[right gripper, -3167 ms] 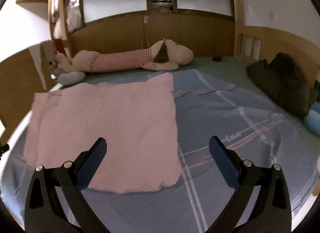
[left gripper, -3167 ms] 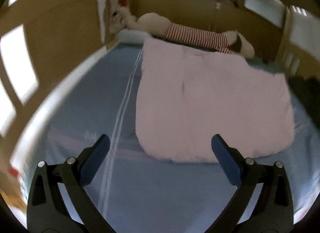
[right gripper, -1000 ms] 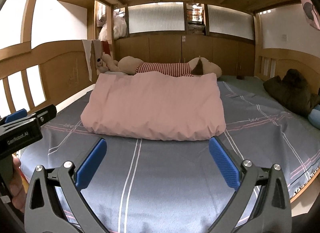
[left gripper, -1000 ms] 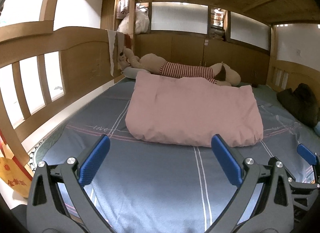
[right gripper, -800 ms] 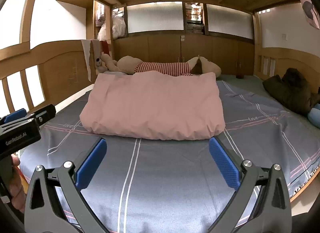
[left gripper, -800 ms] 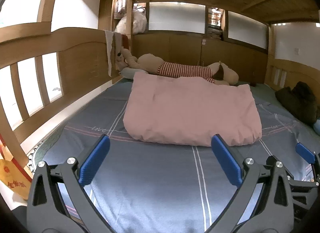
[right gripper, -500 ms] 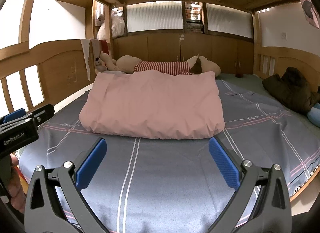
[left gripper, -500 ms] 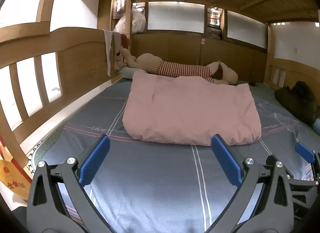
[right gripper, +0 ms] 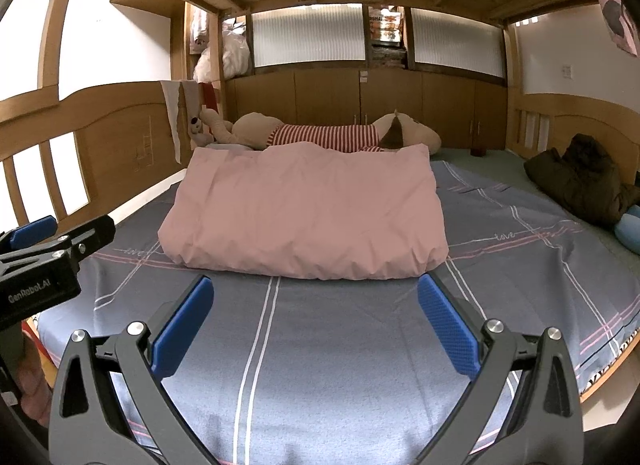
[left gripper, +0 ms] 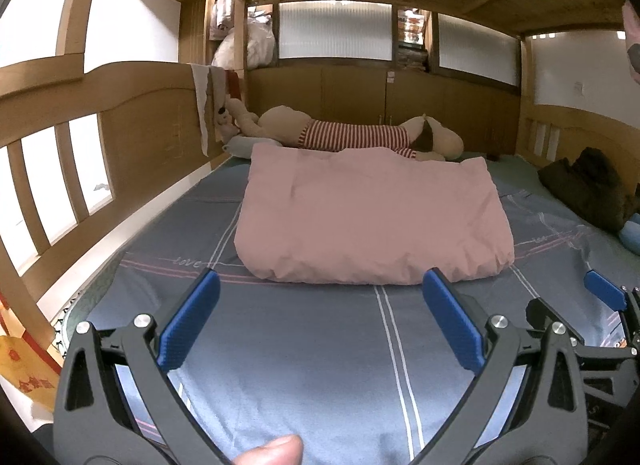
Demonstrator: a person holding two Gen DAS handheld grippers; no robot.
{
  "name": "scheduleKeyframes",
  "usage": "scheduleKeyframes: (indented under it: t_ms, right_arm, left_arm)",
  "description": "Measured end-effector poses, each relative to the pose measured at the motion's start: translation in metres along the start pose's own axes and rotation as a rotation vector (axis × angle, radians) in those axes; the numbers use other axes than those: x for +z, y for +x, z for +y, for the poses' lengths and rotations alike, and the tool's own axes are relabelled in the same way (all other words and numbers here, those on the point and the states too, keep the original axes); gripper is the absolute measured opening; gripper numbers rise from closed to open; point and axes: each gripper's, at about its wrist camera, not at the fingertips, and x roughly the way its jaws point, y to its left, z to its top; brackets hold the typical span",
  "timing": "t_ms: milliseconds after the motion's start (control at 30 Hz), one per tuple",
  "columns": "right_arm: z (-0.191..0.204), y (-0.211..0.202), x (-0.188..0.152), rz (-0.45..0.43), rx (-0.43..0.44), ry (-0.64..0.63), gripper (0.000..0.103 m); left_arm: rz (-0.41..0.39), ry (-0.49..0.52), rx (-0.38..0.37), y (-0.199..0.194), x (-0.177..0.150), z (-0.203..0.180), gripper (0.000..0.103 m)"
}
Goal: Fold large clothes
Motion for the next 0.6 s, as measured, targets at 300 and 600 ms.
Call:
scheduleKeyframes:
  t_ms: [300,600]
  right_arm:
    - [-0.0017,-0.0028,0.0006,-0.005,0.001,0.002,0.102]
    - [-0.0034,-0.0051,0.0010,-0.019,0.001,0.007,0.102]
  left_arm:
    - [0.021,-0.026,-0.005,0.0025,0.0046,0.0073,0.101]
    - [0.017,-0.024,-0.014,0.0015,0.0054,0.0062,0.101]
